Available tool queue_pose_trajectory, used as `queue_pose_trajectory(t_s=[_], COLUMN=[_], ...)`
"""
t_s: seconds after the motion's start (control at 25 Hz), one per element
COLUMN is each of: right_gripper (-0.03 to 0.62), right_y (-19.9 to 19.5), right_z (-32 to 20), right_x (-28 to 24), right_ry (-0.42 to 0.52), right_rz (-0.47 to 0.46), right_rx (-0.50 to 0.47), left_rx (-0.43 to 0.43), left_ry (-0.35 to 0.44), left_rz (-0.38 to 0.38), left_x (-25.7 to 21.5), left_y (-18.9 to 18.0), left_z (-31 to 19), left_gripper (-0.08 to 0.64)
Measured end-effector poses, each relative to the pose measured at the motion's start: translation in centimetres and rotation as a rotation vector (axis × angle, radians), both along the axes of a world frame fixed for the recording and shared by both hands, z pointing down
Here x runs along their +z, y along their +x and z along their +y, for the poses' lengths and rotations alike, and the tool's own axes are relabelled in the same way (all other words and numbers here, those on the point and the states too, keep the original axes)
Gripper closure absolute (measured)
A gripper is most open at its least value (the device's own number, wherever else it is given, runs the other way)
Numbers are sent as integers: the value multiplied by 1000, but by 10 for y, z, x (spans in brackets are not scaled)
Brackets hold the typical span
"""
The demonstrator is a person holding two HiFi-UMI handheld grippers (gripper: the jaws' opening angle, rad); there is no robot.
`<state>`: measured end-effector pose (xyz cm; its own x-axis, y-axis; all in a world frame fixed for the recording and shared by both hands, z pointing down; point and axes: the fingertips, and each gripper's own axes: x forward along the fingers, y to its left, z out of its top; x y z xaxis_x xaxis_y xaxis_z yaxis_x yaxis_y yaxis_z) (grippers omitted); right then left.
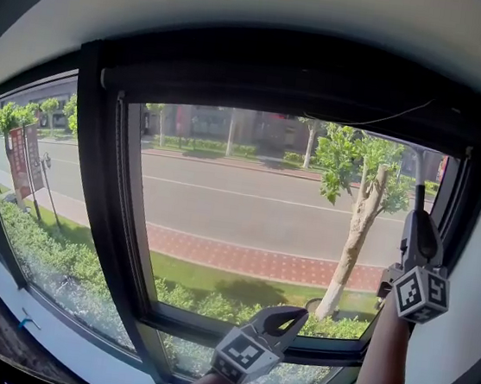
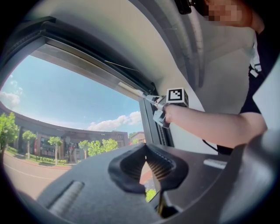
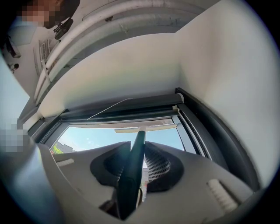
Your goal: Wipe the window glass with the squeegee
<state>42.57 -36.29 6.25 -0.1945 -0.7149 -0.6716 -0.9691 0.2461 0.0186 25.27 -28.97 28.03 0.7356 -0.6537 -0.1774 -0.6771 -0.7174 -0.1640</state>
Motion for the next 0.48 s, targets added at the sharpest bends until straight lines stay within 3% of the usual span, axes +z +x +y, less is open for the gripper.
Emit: queue_pose_trajectory(t_s=[0.48], right_gripper=[491], right_y=[-1], right_z=[2], right_x=[21], right_ry=[-20], right_rz=[-6], right_rx=[7], left_rx=[0], left_ry=[-7], left_rz=[8], left_x=[8], left_y=[-7], left_z=[2], left_gripper=[557])
